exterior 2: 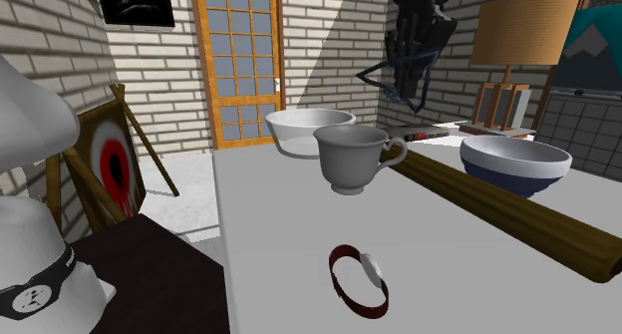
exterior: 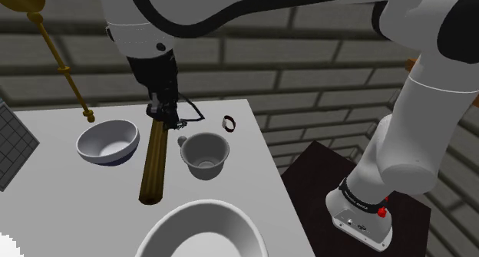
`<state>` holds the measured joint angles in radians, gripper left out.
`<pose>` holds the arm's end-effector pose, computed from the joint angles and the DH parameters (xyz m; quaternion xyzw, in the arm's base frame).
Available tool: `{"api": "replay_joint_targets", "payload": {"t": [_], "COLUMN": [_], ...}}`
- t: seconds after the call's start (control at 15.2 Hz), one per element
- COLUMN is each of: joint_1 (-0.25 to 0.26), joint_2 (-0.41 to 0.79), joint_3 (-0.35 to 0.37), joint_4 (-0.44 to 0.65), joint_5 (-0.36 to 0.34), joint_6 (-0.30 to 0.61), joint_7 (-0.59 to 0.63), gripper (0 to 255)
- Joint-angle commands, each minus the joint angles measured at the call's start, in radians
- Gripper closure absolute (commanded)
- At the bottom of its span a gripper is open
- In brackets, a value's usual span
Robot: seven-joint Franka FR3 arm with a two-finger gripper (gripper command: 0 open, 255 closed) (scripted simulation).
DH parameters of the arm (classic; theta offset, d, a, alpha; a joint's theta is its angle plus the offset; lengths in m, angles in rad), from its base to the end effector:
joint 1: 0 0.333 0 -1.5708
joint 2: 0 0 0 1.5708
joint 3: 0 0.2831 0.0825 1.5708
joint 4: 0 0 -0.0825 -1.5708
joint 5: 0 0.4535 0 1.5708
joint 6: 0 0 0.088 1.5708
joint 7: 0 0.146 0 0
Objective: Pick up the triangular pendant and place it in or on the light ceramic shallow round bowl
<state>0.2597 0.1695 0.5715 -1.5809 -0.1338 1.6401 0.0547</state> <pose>0.4692 0.4629 0.4600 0.9223 0.3838 -0.0286 0.0365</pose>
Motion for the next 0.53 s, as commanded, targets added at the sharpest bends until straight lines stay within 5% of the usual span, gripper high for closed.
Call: {"api": "replay_joint_targets", "payload": {"t": [0.0, 0.46], "joint_1": [0.019, 0.095], "joint_2": [-0.033, -0.077], "joint_3": [0.019, 0.086], "joint_4": [-0.043, -0.087], "joint_5": [0.019, 0.051], "joint_6": [0.011, 0.01], "joint_7": [0.04, 0.182], "gripper": [255, 255]}}
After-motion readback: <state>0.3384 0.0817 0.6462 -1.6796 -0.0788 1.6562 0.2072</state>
